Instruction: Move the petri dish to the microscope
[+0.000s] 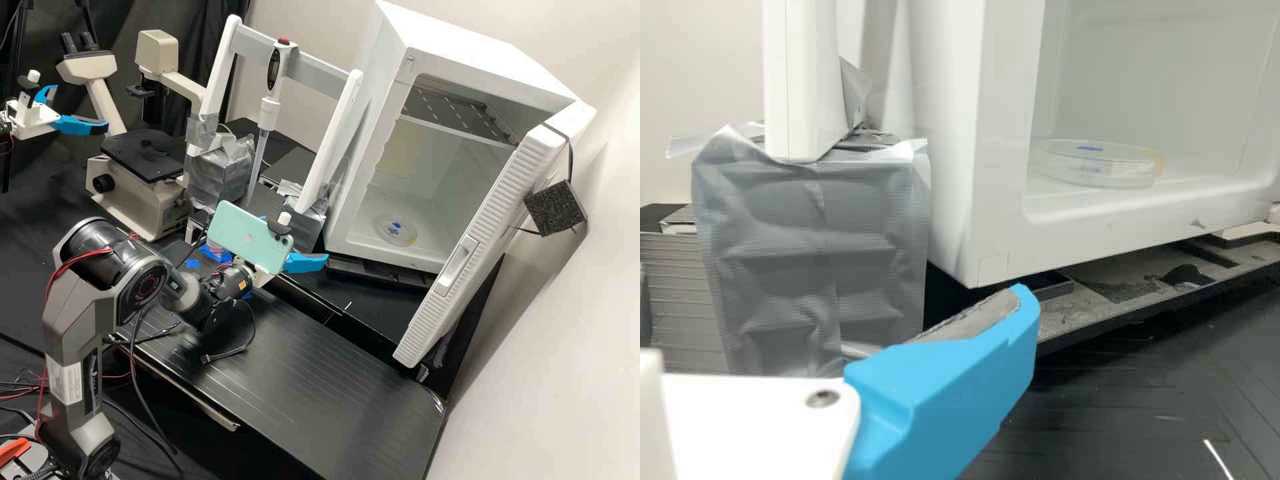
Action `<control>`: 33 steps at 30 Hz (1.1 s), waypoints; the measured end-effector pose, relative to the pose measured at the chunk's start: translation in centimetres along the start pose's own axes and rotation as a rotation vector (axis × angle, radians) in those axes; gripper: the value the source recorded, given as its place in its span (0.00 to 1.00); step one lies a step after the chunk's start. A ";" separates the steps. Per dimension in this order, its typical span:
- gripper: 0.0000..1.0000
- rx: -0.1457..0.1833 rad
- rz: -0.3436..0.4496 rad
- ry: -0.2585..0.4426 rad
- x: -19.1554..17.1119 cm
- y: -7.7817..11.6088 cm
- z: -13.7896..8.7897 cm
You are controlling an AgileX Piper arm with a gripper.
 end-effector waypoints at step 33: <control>1.00 0.064 0.273 -0.009 -5.4 9.6 8.3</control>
